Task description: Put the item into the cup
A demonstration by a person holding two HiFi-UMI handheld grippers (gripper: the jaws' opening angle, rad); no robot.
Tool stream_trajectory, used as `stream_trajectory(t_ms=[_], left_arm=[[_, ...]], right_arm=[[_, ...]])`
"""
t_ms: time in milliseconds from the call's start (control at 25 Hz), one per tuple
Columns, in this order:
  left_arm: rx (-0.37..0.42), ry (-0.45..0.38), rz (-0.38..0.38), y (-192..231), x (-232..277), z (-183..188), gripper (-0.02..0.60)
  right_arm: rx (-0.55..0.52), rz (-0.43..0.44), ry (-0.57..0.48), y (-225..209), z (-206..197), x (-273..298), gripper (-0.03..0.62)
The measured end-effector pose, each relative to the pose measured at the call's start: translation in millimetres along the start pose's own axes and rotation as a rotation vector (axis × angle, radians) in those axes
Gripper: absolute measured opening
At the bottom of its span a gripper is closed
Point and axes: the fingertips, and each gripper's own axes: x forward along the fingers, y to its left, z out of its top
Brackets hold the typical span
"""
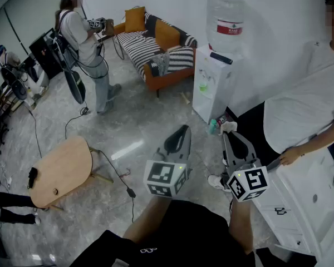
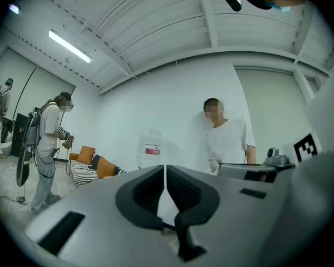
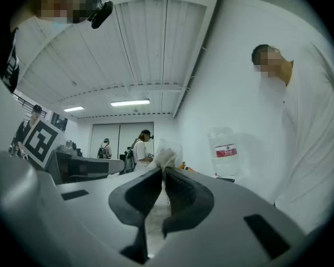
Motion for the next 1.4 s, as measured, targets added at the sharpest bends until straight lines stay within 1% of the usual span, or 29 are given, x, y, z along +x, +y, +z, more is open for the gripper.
stream_trajectory(t_ms=[200,400,640,880,1120,1400], left_arm=[[0.002,-0.002,0.001,-5.0,3.5,-0.6,0.014],[0.008,0.005,-0.003,-7.4,9.4,-4.1,0.014],[0.007,0.004,0.001,-0.7,15.1,-1.8,0.014],[-0.007,-0.010,-0.007,9.6,32.5,-1.9,0.014],[-0.023,-0.020,-0.033,25.7,69.4,-4.7,0.014],[-0.052,-0.010,-0.062,73.0,141.7,-10.8,0.014]], right_arm=[[-0.006,0.005,-0.003,-4.1,0.4,-3.2,0.029],[0.015,-0.002,-0.019,-13.2,0.7,-3.4,0.029],[0.024,-0.005,-0.025,-19.2,2.5,1.1,0.029],[0.009,-0.025,-0.021,-31.5,0.7,8.4,0.029],[-0.011,-0.065,-0.015,-57.0,-3.5,30.0,0.029],[-0.004,-0.123,0.002,-95.0,-17.0,91.6,0.029]])
